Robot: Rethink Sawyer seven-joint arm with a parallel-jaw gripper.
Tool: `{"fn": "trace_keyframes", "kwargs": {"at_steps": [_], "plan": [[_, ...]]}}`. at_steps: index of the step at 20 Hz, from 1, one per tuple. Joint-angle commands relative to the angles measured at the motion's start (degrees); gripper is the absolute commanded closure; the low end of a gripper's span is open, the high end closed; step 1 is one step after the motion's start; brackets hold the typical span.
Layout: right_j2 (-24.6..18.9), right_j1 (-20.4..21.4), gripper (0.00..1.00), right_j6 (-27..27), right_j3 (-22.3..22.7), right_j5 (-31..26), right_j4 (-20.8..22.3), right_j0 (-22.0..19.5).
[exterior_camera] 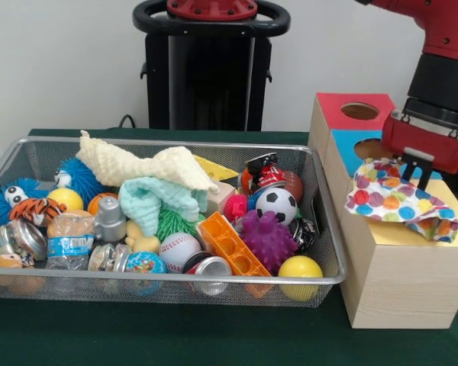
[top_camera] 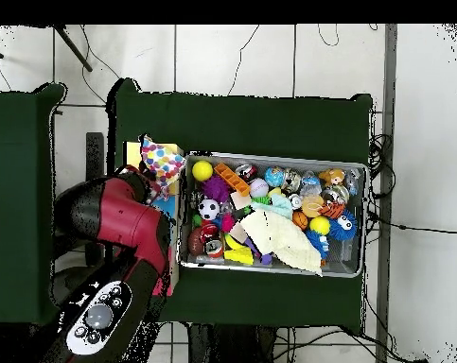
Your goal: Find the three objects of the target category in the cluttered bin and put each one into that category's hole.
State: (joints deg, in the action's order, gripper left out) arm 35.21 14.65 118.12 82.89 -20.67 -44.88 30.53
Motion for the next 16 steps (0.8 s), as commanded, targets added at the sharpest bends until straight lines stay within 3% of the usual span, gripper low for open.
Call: {"fn": "trace_keyframes", "kwargs": {"at_steps": [1,16], "plan": [[-2.55,1.70,1.00,15.66,-0.38,-9.32,0.89,-1.11],[-3.72,1.44,1.00,15.23,0.06,-7.57,1.43,-1.83]]}}
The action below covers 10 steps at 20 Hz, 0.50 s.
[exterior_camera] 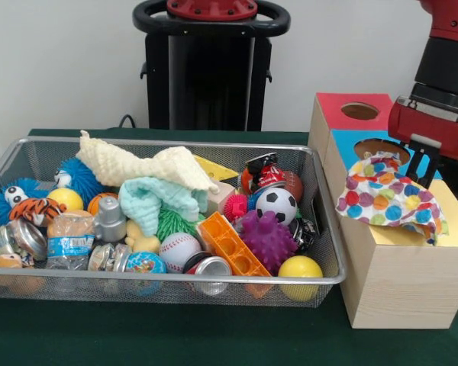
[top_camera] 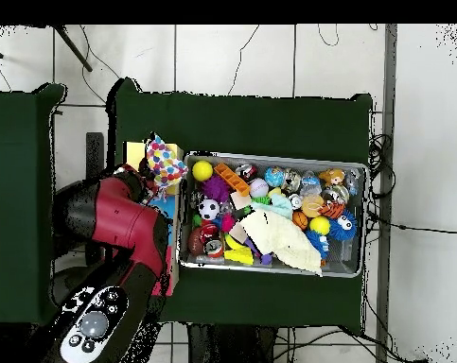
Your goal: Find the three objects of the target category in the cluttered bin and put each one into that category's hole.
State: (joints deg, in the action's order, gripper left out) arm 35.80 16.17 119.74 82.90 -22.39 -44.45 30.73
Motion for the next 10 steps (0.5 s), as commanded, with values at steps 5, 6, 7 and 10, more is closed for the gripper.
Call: {"fn": "trace_keyframes", "kwargs": {"at_steps": [5,6,7,10], "plan": [[-2.96,-0.79,1.00,15.42,-0.81,-7.29,1.00,-1.07],[-2.78,-0.83,1.00,15.70,-0.78,-7.42,0.99,-0.93],[-2.71,-0.88,1.00,15.81,-0.85,-7.48,0.98,-0.88],[-2.44,-0.74,1.00,16.48,-0.78,-8.02,0.77,-0.62]]}}
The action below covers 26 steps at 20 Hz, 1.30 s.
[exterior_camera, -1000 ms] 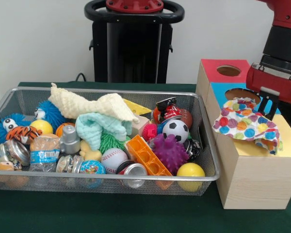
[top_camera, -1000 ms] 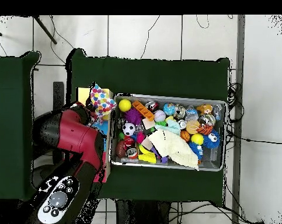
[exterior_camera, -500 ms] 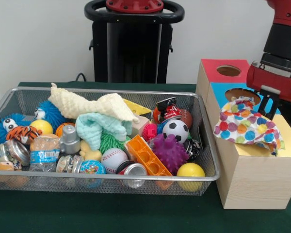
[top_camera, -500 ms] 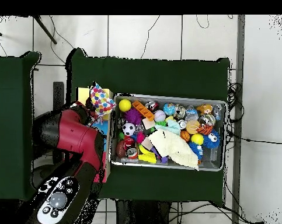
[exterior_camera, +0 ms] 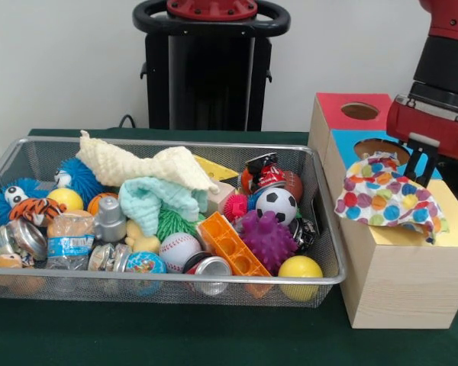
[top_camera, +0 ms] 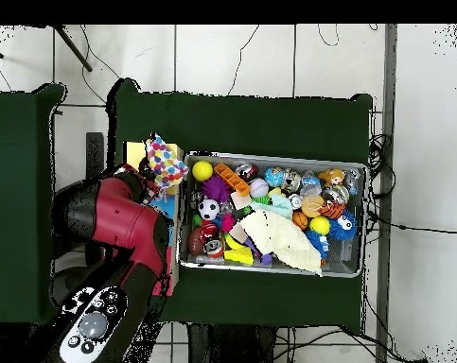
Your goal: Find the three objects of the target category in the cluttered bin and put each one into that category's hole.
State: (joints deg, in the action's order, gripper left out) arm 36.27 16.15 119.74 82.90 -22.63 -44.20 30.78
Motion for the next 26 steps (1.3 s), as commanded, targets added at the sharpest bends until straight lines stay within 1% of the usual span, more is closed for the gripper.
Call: {"fn": "trace_keyframes", "kwargs": {"at_steps": [1,5,10,15,16,26], "plan": [[-2.64,-0.56,1.00,16.62,-0.77,-8.19,0.59,-0.52],[-1.74,0.60,1.00,17.28,-0.28,-9.01,0.62,0.39],[-1.69,0.11,1.00,17.38,-0.55,-8.34,0.48,0.58],[-0.63,-0.58,1.00,18.00,-0.94,-8.44,0.42,1.22],[-0.22,-0.83,0.00,18.15,-1.15,-8.90,0.39,1.40],[2.71,-2.59,0.00,19.75,-2.33,-10.01,0.41,2.89]]}}
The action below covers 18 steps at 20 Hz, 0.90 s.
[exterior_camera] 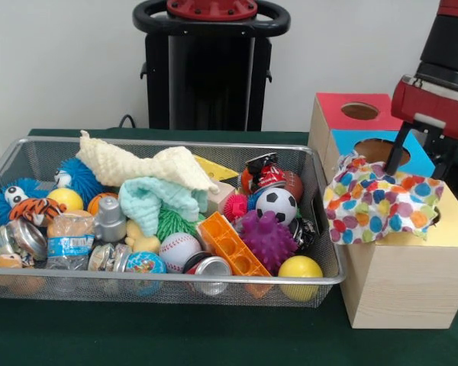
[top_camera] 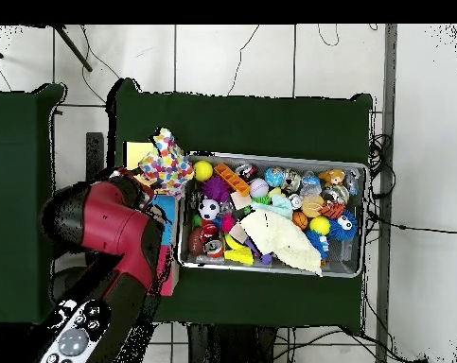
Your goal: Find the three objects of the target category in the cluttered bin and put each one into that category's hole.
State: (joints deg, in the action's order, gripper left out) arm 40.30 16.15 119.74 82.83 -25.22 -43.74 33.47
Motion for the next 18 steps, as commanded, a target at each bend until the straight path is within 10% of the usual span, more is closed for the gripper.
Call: {"fn": "trace_keyframes", "kwargs": {"at_steps": [1,18], "plan": [[-1.25,-2.71,0.00,19.94,-2.16,-7.14,-0.28,0.28],[4.17,2.60,0.00,19.65,-1.80,-11.24,2.43,0.34]]}}
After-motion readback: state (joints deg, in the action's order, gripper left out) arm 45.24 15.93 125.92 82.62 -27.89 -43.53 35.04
